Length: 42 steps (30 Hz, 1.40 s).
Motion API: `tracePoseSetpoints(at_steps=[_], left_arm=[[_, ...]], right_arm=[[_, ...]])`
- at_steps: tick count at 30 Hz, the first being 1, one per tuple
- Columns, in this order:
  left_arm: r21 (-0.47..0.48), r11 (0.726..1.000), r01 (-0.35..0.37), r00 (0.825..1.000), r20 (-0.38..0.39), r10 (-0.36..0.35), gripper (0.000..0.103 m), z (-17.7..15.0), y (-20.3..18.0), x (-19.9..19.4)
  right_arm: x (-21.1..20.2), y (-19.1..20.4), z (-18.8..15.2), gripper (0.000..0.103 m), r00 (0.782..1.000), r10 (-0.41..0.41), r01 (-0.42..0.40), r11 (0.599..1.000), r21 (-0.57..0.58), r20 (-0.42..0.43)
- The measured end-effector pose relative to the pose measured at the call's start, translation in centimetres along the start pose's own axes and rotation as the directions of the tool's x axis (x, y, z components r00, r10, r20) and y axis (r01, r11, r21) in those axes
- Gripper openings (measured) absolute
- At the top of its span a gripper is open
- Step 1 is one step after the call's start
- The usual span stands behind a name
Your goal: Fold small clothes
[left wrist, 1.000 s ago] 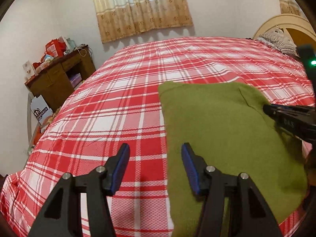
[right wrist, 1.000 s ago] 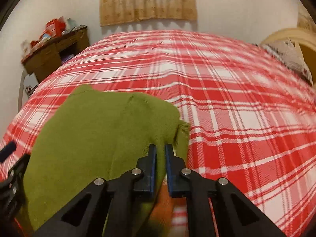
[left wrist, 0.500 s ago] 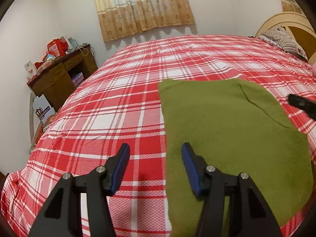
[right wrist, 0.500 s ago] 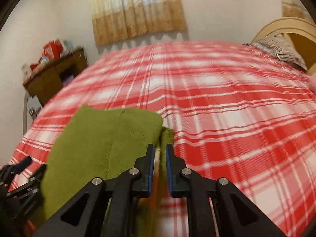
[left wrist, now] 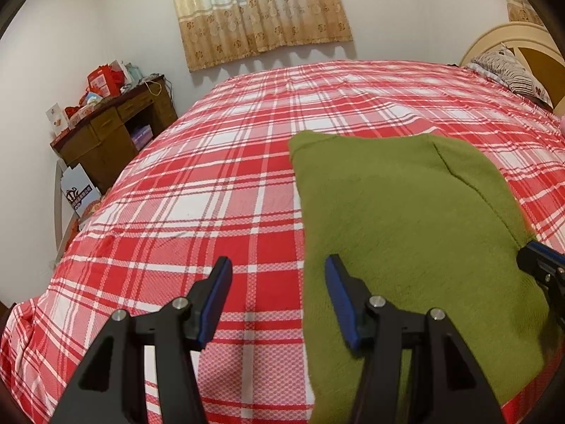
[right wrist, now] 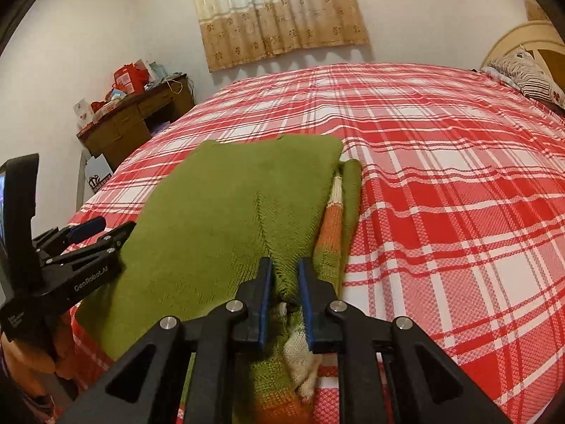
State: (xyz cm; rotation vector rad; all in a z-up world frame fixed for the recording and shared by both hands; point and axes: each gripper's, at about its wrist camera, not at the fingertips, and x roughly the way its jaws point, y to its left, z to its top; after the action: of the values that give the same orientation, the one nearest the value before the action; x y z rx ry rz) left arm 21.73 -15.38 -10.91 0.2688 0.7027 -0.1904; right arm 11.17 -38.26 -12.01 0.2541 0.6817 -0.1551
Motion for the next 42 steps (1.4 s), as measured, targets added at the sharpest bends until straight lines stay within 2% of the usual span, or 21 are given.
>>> tracePoseSetpoints(at_steps=[3,6,8,13,19,21,24,27,29,31,34,37,41,42], left_arm=[[-0.003,1.000,0.005,1.000,-0.018,-0.005,0.057,-0.4,0.4,-0.2],[-0.030,0.999,0.045,0.997,-0.054,-0.047,0.059,-0.9,1.6,-0.5],[-0.060,0.996,0.065,0.996,-0.064,-0.069,0.065,-1.0,2.7,-0.8],[-0.153,0.980,0.130,0.988,-0.063,-0.141,0.065,-0.3,4.4,-1.1],[-0.081,0.981,0.177,0.984,0.043,-0.174,0.065,3.0,1.5,-2.0],[-0.089,0.974,0.210,0.977,0.050,-0.206,0.065,4.2,1.1,-1.6],[-0.122,0.964,0.237,0.971,0.019,-0.237,0.065,5.4,0.2,0.9],[-0.142,0.963,0.228,0.969,-0.065,-0.239,0.065,4.2,-0.8,3.9],[-0.168,0.955,0.244,0.968,-0.023,-0.252,0.074,2.7,-0.5,4.1],[-0.154,0.955,0.255,0.966,-0.001,-0.258,0.075,2.2,-0.3,3.7],[-0.107,0.947,0.302,0.952,-0.014,-0.305,0.076,1.9,0.1,3.2],[-0.110,0.925,0.365,0.929,-0.025,-0.369,0.079,1.8,2.3,2.0],[-0.129,0.919,0.373,0.927,-0.004,-0.376,0.078,0.1,6.7,-1.7],[-0.131,0.912,0.389,0.920,0.000,-0.392,0.078,-0.7,7.4,-2.6]], right_arm=[[0.0,-0.2,0.0,0.016,1.000,0.001,-0.001,1.000,0.004,0.011],[-0.5,-0.8,-0.1,0.020,0.999,0.032,-0.033,0.999,0.033,0.028],[-0.7,-1.2,-0.2,0.021,0.998,0.044,-0.046,0.998,0.046,0.035],[-0.6,-1.0,-0.3,0.022,0.998,0.038,-0.039,0.999,0.038,0.041],[-0.7,-1.2,-0.5,0.023,0.998,0.050,-0.052,0.998,0.047,0.045],[-0.7,-1.3,-0.6,0.023,0.997,0.055,-0.058,0.997,0.051,0.047],[-0.7,-1.3,-0.6,0.023,0.997,0.063,-0.066,0.996,0.058,0.048],[-0.7,-1.6,-0.6,0.024,0.996,0.074,-0.077,0.995,0.065,0.049],[-0.6,-1.7,-0.5,0.024,0.996,0.079,-0.083,0.994,0.068,0.049],[-0.5,-1.7,-0.6,0.025,0.995,0.084,-0.087,0.994,0.069,0.047],[-0.4,-1.7,-0.5,0.025,0.996,0.080,-0.083,0.994,0.066,0.043],[-0.3,-1.8,-0.4,0.025,0.996,0.079,-0.082,0.994,0.066,0.044],[-0.3,-1.9,-0.4,0.025,0.995,0.084,-0.087,0.994,0.070,0.046],[-0.2,-1.9,-0.4,0.025,0.995,0.086,-0.089,0.994,0.071,0.046]])
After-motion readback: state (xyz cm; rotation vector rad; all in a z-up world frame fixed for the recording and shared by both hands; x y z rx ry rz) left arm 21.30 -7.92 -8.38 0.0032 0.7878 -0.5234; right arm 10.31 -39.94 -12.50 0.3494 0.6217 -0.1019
